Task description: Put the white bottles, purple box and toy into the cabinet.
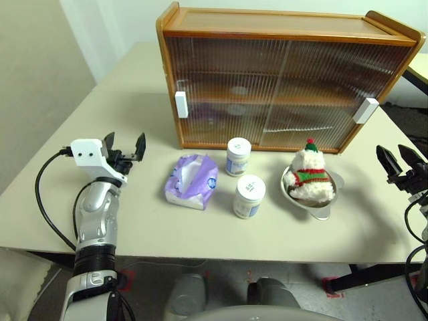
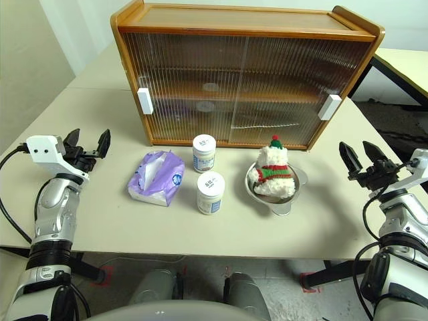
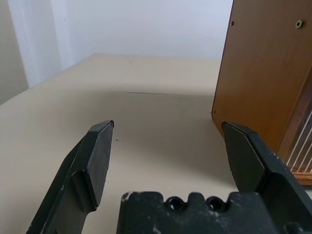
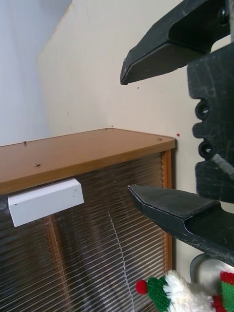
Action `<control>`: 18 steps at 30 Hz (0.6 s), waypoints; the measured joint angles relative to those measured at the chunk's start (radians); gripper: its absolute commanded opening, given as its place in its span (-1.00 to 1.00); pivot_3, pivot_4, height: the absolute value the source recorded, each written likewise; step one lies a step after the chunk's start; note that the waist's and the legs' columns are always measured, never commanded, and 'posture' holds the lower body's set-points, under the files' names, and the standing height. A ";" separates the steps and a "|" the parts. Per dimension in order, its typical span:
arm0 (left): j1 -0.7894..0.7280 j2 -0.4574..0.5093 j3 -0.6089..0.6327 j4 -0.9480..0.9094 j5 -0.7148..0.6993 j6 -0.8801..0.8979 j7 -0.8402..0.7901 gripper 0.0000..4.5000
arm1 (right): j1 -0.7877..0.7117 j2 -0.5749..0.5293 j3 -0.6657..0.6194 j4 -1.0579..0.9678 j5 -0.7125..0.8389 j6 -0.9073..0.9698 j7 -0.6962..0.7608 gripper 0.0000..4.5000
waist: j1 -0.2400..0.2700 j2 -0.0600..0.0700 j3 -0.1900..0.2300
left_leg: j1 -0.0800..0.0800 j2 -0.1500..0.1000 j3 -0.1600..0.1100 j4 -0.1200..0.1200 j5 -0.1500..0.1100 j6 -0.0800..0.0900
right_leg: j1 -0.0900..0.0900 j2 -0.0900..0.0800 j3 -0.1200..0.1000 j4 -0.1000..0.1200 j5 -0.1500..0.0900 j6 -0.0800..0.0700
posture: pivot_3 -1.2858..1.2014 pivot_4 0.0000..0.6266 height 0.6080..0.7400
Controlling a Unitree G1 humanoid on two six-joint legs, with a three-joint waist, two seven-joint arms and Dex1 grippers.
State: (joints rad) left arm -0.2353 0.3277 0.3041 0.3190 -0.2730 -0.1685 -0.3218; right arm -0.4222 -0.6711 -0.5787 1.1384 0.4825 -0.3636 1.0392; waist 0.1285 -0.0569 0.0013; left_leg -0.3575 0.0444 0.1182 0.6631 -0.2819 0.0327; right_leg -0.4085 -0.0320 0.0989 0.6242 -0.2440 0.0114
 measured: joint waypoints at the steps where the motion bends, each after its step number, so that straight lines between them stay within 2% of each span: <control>1: 0.001 0.000 0.000 -0.003 0.000 0.000 0.000 1.00 | 0.000 0.000 0.000 0.000 0.000 0.000 -0.001 0.98 | 0.000 0.000 0.000 | 0.000 0.000 0.000 0.000 0.000 0.000 | 0.000 0.000 0.000 0.000 0.000 0.000 | 0.24 -1.00 1.00; 10: 0.006 0.028 0.009 0.015 -0.002 0.002 -0.021 1.00 | 0.010 0.004 0.006 -0.055 0.001 0.001 0.005 0.98 | -0.002 0.000 0.000 | 0.000 0.000 0.000 0.000 0.000 0.000 | 0.000 0.000 0.000 0.000 0.000 0.000 | 0.22 -1.00 1.00; 16: -0.005 0.052 0.033 0.052 -0.007 0.002 -0.039 1.00 | 0.102 0.020 0.016 -0.184 0.028 0.065 0.083 0.98 | -0.001 0.001 0.000 | -0.001 0.000 -0.001 0.000 0.000 0.000 | 0.000 -0.001 -0.002 0.000 -0.001 0.000 | 0.22 -1.00 1.00; 18: -0.009 0.054 0.034 0.052 -0.009 0.000 -0.047 1.00 | 0.140 0.042 0.028 -0.291 0.061 0.120 0.146 0.98 | -0.002 0.001 0.000 | -0.001 0.001 -0.002 0.000 0.000 0.000 | 0.000 -0.001 -0.002 0.000 -0.001 0.000 | 0.21 -1.00 1.00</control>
State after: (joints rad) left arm -0.2446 0.3820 0.3378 0.3712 -0.2820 -0.1686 -0.3690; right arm -0.2818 -0.6288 -0.5504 0.8478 0.5440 -0.2440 1.1847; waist 0.1261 -0.0560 0.0016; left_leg -0.3584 0.0450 0.1166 0.6629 -0.2821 0.0325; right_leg -0.4088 -0.0332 0.0972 0.6244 -0.2448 0.0113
